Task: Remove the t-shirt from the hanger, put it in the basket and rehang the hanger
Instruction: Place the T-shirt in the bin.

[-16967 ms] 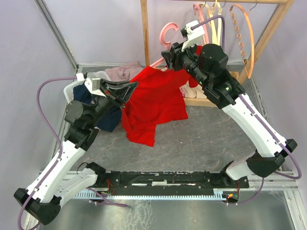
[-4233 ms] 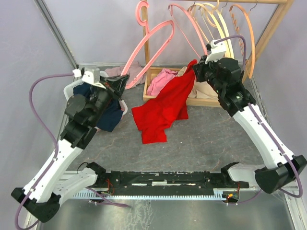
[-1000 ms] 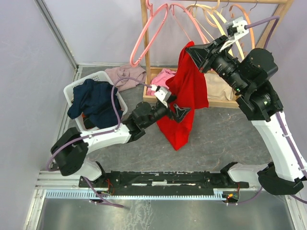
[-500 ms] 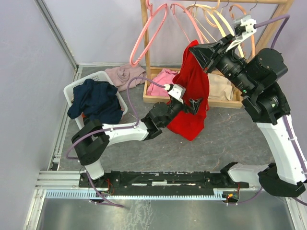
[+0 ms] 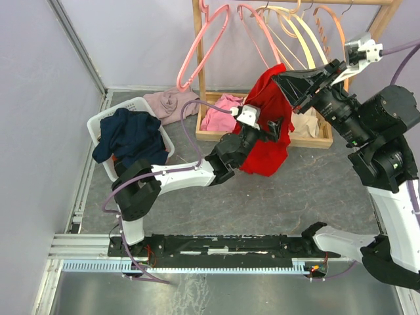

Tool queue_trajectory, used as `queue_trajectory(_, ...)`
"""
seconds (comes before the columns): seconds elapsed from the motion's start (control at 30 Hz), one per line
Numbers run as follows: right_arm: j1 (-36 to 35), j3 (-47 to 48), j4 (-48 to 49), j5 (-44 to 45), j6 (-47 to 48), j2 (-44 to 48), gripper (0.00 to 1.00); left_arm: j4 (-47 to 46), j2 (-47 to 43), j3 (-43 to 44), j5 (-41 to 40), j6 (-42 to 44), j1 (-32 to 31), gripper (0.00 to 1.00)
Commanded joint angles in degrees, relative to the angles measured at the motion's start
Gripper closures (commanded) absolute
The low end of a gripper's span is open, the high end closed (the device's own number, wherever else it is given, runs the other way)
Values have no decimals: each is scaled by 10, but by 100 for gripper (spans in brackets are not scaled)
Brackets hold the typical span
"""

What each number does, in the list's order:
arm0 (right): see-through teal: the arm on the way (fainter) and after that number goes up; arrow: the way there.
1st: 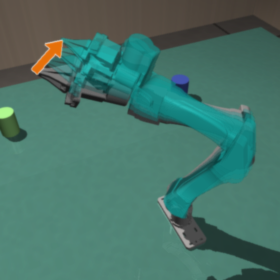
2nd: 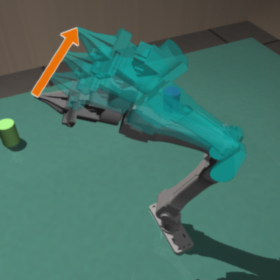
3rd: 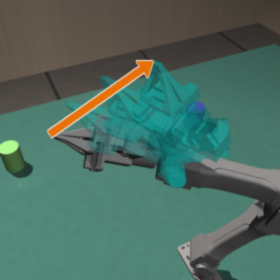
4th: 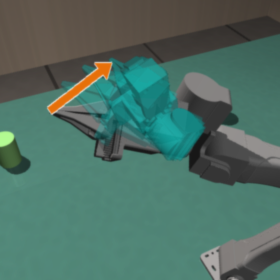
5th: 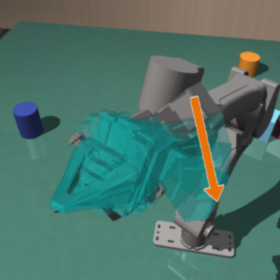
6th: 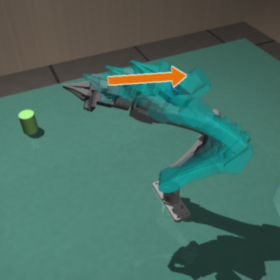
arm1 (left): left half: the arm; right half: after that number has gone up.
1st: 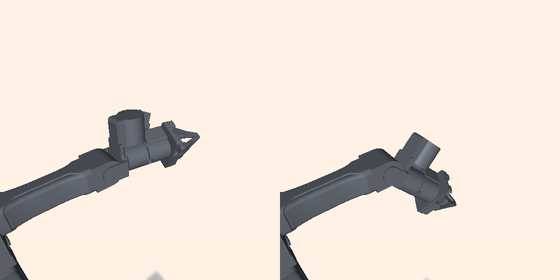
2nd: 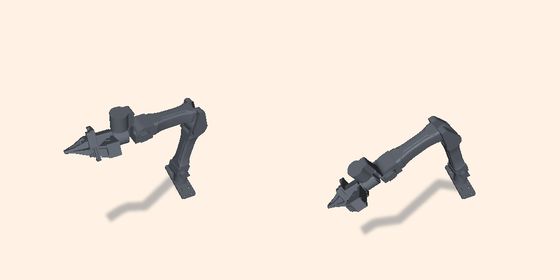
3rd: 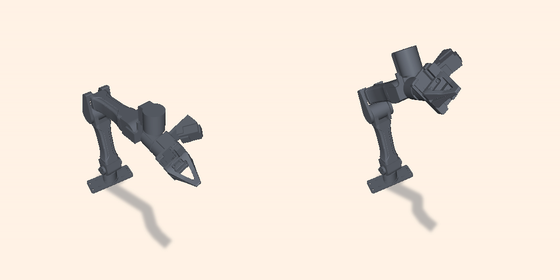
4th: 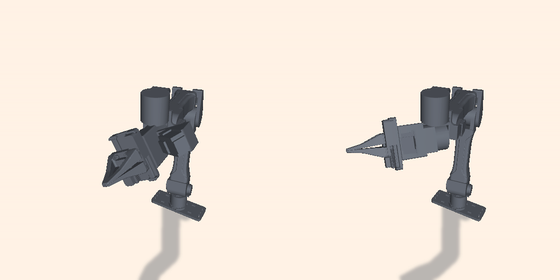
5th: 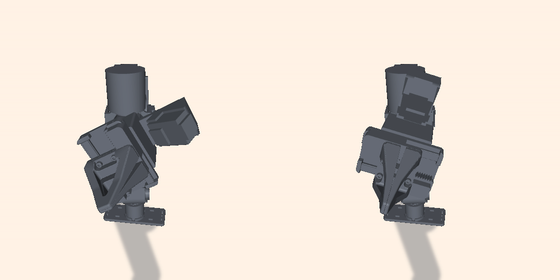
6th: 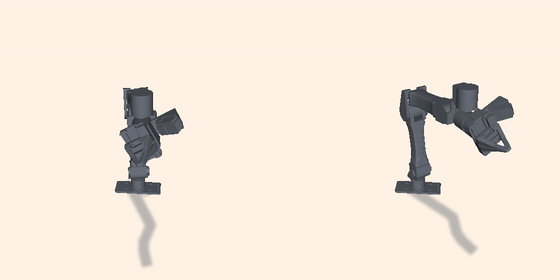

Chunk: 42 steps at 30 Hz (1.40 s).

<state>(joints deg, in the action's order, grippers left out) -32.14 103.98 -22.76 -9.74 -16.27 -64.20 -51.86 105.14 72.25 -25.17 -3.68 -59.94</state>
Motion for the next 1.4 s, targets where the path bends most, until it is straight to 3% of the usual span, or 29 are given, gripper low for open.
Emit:
queue_trajectory(0.0,-3,-8,62,-4,-12,40,99,4,11,41,-51,43,0,6)
queue_trajectory(0.37,-3,-49,17,120,17,86,99,11,-51,-3,-45,80,0,96)
queue_trajectory(0.6,-2,-58,-57,259,61,78,99,118,-174,-61,-9,67,-8,97)
queue_trajectory(0.87,-2,-155,-90,344,60,99,99,340,-377,-98,-20,42,-23,97)
queue_trajectory(1.07,-2,-232,-84,292,28,99,99,482,-467,-73,-63,29,-25,97)
queue_trajectory(1.23,-2,-260,-73,223,14,75,98,527,-524,-72,-135,5,-26,97)
queue_trajectory(1.37,-2,-278,-53,162,6,61,85,544,-545,-66,-191,14,-25,97)
